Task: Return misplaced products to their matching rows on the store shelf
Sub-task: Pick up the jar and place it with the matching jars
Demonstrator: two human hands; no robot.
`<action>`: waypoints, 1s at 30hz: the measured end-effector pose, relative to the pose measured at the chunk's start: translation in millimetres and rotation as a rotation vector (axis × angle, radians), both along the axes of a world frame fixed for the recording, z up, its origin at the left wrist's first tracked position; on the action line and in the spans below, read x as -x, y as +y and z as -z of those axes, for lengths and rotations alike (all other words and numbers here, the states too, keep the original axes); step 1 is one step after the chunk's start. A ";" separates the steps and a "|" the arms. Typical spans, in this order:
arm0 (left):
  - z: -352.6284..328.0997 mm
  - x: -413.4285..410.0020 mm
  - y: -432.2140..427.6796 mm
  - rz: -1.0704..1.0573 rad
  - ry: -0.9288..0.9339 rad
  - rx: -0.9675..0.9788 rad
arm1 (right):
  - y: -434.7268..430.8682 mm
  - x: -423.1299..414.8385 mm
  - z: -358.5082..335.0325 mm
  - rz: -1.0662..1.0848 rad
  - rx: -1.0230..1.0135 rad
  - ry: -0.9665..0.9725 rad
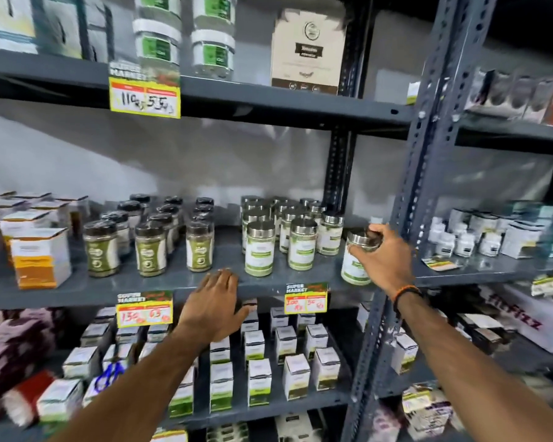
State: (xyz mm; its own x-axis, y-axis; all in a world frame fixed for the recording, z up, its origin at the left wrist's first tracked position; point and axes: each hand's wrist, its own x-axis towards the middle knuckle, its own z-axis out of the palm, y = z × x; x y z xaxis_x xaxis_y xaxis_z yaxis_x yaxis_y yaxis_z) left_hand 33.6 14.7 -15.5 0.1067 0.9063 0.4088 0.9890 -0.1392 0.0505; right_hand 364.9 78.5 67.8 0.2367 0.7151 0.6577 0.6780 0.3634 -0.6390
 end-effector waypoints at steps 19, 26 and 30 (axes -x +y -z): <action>27.5 12.7 19.3 0.001 0.084 -0.107 | 42.5 6.5 46.9 -0.099 0.338 -0.019; 26.3 13.5 18.3 0.015 0.072 -0.112 | 56.1 15.3 42.1 -0.093 0.349 -0.006; 25.4 14.9 16.8 0.030 0.071 -0.095 | 56.4 16.8 47.2 -0.084 0.325 0.017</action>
